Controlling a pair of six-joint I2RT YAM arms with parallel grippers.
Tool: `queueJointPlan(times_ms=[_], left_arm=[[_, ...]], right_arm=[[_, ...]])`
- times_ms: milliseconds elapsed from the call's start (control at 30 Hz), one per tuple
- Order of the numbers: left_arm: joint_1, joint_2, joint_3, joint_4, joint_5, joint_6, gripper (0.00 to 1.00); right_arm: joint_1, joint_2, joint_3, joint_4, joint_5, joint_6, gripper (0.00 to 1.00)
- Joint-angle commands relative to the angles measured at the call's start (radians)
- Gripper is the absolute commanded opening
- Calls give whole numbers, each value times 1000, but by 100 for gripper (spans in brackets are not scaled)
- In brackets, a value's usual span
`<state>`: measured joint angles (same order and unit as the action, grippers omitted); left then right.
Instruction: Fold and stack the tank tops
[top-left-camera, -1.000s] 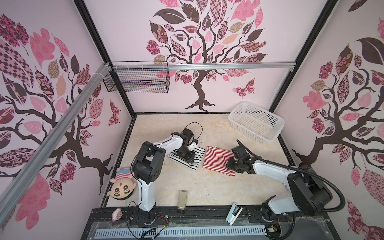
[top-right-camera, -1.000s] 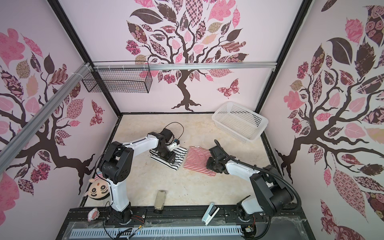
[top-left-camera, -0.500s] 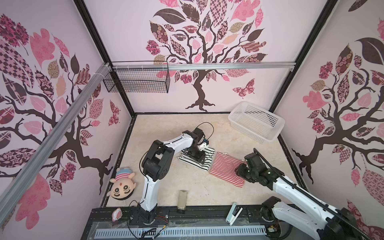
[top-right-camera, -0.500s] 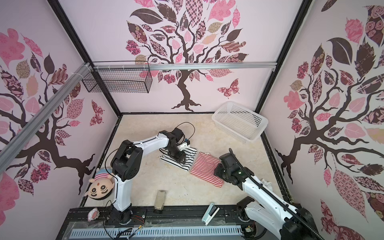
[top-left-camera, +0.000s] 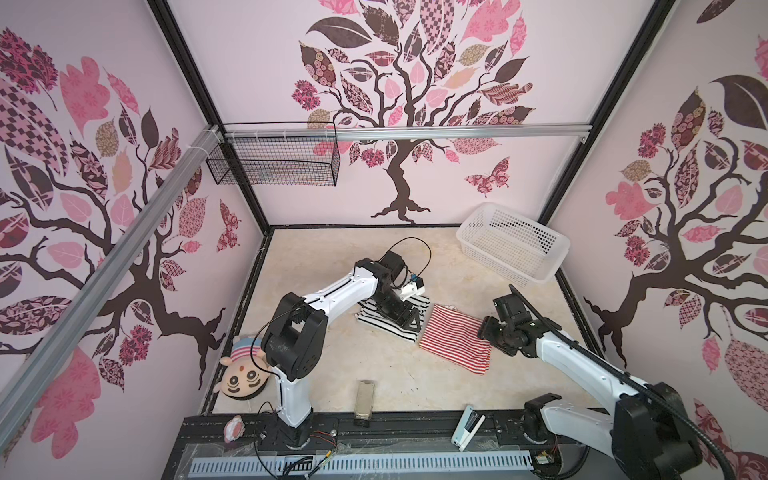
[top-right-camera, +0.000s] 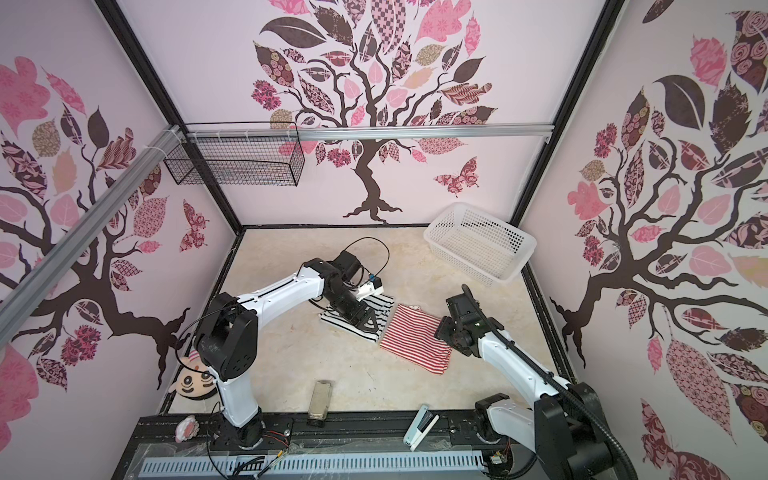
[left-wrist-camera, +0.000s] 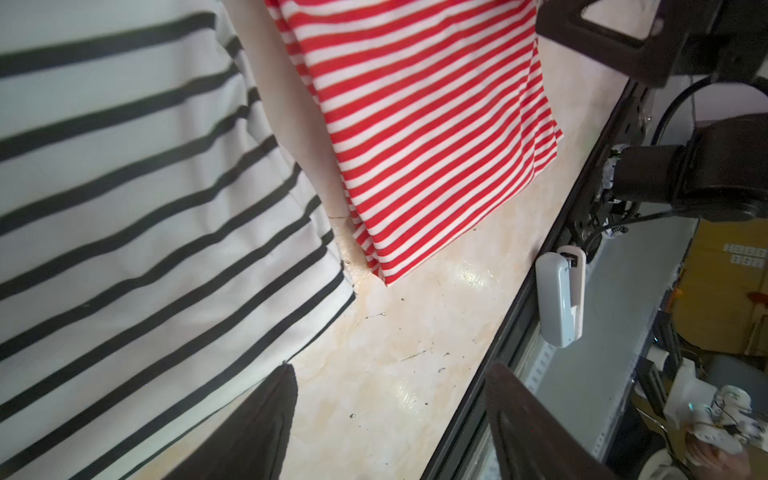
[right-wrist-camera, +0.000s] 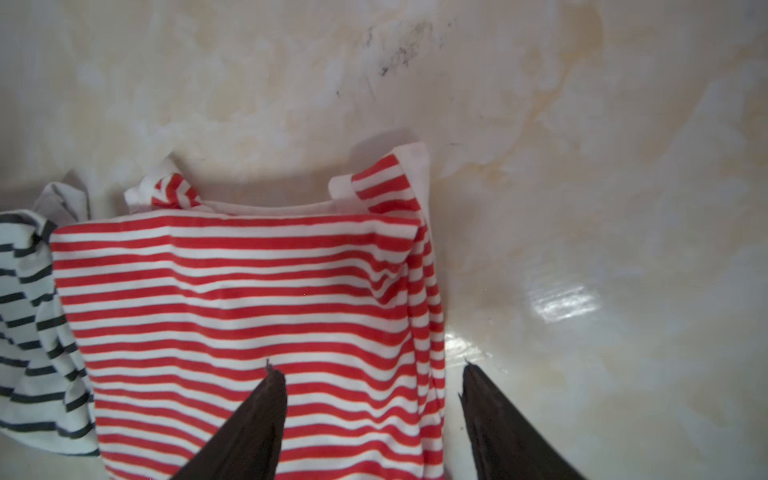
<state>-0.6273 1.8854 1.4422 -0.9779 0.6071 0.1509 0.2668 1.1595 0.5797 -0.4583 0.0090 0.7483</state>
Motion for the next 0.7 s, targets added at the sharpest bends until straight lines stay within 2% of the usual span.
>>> queueJointPlan(times_ms=[0,133,233,433,667], left_arm=[[-47,26,-34,-12,64,35,74],[-97,61,-32,13,74,24,73],[-110,99,-25,35,89,3,72],[-112,182,31,53,21,-28,71],[-118,242,73,52,23,-42,71]], right_arm=[[-55,34,6,55,-21,-54,70],[-116,72,13,85,-61,-88,70],[-118,101,27,109,-88,-102,70],[-120,156,36,141,-109,-121,70],[-135,225,45,165,-105,-141,69]])
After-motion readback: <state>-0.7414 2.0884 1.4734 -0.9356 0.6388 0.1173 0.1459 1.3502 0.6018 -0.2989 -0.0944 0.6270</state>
